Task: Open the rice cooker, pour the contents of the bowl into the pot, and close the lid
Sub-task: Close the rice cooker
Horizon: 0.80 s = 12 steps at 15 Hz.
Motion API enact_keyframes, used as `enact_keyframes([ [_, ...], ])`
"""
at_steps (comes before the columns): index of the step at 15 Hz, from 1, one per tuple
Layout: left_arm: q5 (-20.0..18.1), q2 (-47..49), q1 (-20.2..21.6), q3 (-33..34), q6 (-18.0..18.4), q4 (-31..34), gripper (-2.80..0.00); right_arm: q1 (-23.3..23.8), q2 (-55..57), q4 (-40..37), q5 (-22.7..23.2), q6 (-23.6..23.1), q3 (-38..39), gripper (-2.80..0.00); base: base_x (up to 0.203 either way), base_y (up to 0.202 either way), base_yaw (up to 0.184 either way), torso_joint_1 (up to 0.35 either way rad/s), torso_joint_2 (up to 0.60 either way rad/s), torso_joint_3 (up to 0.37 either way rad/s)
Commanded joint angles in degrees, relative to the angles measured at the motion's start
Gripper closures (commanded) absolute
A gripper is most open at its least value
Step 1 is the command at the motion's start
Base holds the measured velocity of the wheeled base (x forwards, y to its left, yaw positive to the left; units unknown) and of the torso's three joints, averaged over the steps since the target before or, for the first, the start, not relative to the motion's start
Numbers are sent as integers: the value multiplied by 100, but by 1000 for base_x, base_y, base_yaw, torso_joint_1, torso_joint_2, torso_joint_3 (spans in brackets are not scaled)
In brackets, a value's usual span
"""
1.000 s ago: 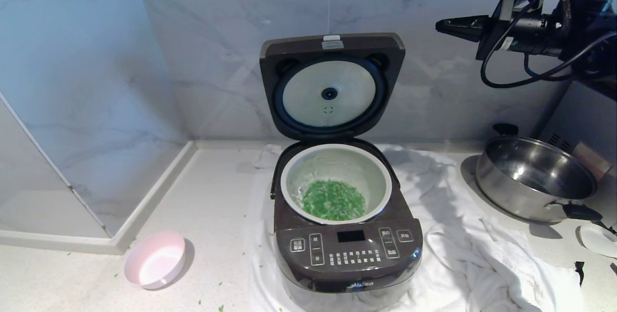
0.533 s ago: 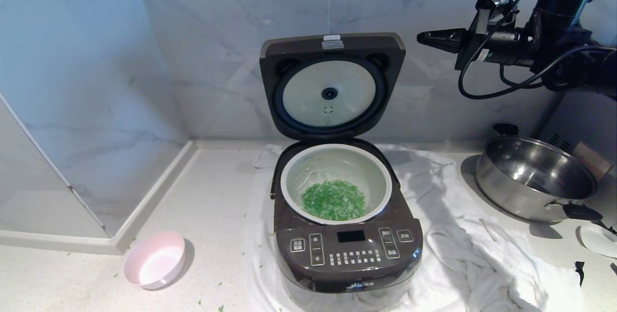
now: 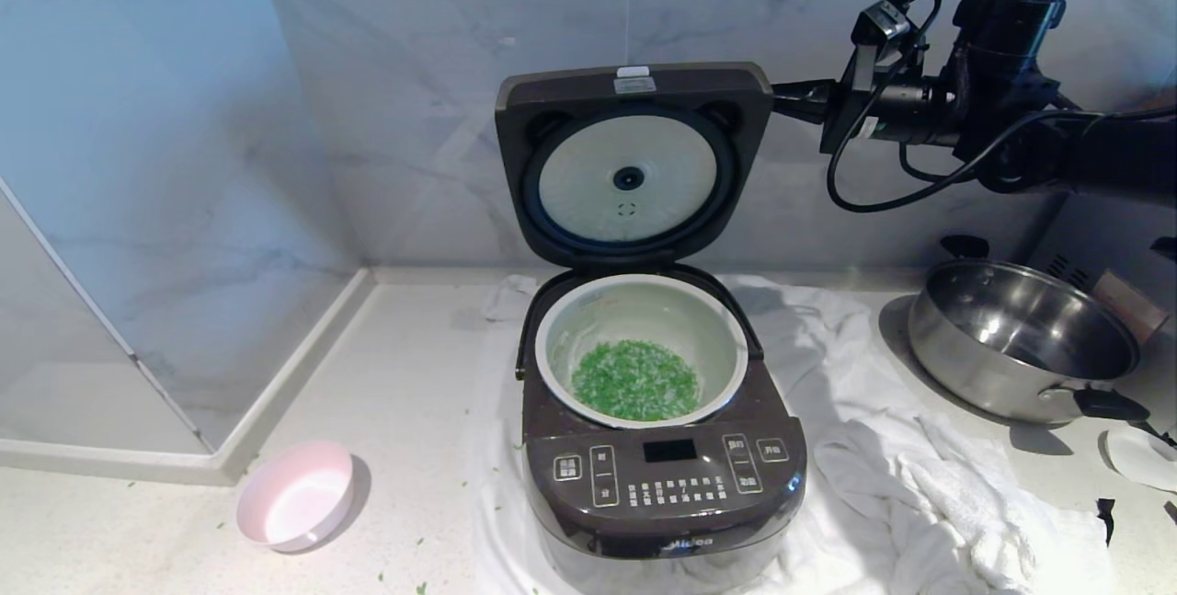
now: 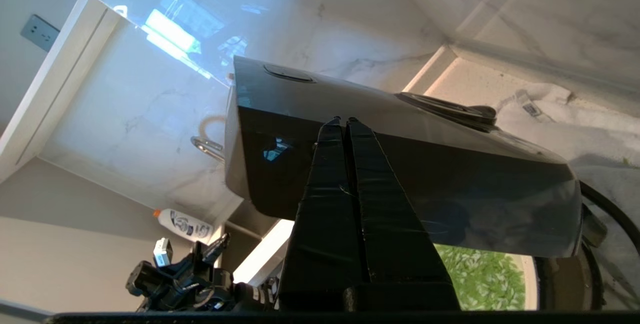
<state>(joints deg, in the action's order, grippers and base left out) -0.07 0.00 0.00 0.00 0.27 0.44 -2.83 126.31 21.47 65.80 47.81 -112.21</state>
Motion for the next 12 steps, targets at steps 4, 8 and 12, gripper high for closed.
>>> enact_keyframes([
  [4,-1,0,0,9,0,0,0,-84,-177,20,51,2,481,0,0,0,0,0,0,0],
  [8,7,0,0,9,2,0,0,-265,-607,330,56,-111,1641,0,0,0,0,0,0,0],
  [12,-1,0,0,9,1,0,0,-568,-795,656,6,-158,2237,0,0,0,0,0,0,0],
])
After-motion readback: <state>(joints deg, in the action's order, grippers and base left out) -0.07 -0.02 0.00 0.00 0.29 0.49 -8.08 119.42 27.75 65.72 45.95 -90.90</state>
